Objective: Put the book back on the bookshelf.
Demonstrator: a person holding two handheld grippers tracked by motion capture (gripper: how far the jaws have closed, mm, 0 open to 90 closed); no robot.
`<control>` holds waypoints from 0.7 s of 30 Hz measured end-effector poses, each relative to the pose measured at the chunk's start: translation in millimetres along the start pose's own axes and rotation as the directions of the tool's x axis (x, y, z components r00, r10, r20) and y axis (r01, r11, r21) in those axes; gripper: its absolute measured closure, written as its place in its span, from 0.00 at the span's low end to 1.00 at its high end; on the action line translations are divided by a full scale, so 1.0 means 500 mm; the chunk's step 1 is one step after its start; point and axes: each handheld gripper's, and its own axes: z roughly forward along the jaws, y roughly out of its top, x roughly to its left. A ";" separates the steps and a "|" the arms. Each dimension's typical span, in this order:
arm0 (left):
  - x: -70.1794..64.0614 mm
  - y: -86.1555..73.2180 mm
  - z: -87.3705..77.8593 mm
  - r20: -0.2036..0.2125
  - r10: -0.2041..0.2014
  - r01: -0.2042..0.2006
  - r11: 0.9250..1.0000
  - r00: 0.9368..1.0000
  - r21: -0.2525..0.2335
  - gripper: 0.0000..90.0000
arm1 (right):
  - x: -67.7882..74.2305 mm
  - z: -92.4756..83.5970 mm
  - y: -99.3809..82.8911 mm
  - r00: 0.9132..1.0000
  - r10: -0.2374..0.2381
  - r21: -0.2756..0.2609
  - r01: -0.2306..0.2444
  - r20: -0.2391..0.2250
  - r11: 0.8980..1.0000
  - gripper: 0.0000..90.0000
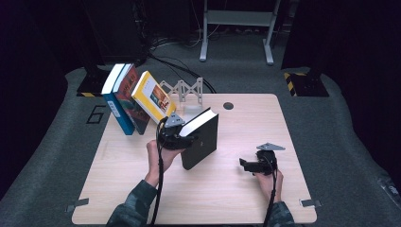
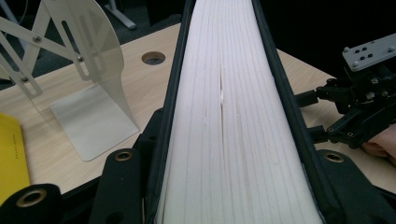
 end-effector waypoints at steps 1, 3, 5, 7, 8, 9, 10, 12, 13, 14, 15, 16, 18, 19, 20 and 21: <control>0.001 0.002 0.000 0.001 0.006 -0.006 1.000 1.000 0.007 0.55 | -0.001 0.001 0.000 1.000 -0.007 0.000 0.007 -0.001 1.000 0.09; 0.001 0.006 0.000 0.008 0.009 -0.009 1.000 1.000 0.024 0.54 | 0.000 0.001 -0.001 1.000 -0.008 -0.002 0.008 -0.002 1.000 0.09; 0.000 0.010 0.001 0.011 0.002 -0.003 0.999 1.000 0.033 0.53 | -0.001 0.001 -0.001 1.000 -0.016 0.001 0.016 -0.006 1.000 0.09; 0.002 0.013 0.002 0.020 0.003 -0.004 1.000 1.000 0.031 0.53 | 0.000 0.002 -0.001 1.000 -0.009 -0.002 0.009 0.000 1.000 0.09; 0.004 0.015 0.002 0.021 0.001 -0.002 0.999 1.000 0.033 0.53 | 0.003 0.002 -0.001 1.000 -0.002 0.007 0.002 0.000 1.000 0.09; 0.005 0.016 0.003 0.024 0.002 -0.003 1.000 1.000 0.028 0.52 | 0.002 0.003 -0.001 1.000 -0.010 0.004 0.010 0.004 1.000 0.09; 0.004 0.018 0.004 0.027 -0.011 0.011 1.000 1.000 0.021 0.52 | 0.002 0.004 -0.001 1.000 -0.013 0.012 0.013 0.006 1.000 0.09; 0.004 0.023 0.004 0.029 -0.009 0.008 1.000 1.000 0.026 0.52 | 0.003 0.005 0.000 1.000 -0.022 0.017 0.022 0.013 1.000 0.09; 0.005 0.026 0.005 0.030 0.009 -0.010 1.000 1.000 0.027 0.52 | 0.005 0.005 -0.001 1.000 -0.016 0.017 0.015 0.014 1.000 0.09; 0.004 0.028 0.006 0.033 0.004 -0.005 1.000 0.999 0.030 0.51 | 0.004 0.005 -0.001 1.000 -0.021 0.016 0.021 0.013 1.000 0.09; 0.004 0.033 0.008 0.038 -0.001 0.000 0.999 0.999 0.039 0.51 | 0.003 0.006 -0.001 1.000 -0.022 0.016 0.022 0.013 1.000 0.09; 0.006 0.036 0.008 0.040 0.010 -0.012 0.999 0.999 0.046 0.50 | 0.004 0.006 -0.001 1.000 -0.019 0.014 0.019 0.015 1.000 0.09; 0.005 0.043 0.012 0.042 0.007 -0.009 0.998 0.999 0.058 0.50 | 0.006 0.007 -0.001 1.000 -0.025 0.017 0.025 0.019 1.000 0.09; 0.005 0.047 0.012 0.041 0.016 -0.018 0.998 0.999 0.068 0.50 | 0.006 0.007 -0.001 0.999 -0.026 0.015 0.025 0.020 1.000 0.09; 0.005 0.050 0.013 0.040 0.023 -0.026 0.997 0.999 0.073 0.51 | 0.006 0.007 -0.001 0.999 -0.024 0.016 0.024 0.021 1.000 0.09; 0.003 0.054 0.015 0.038 0.029 -0.032 0.996 0.999 0.088 0.51 | 0.006 0.007 -0.001 0.999 -0.024 0.015 0.023 0.021 1.000 0.09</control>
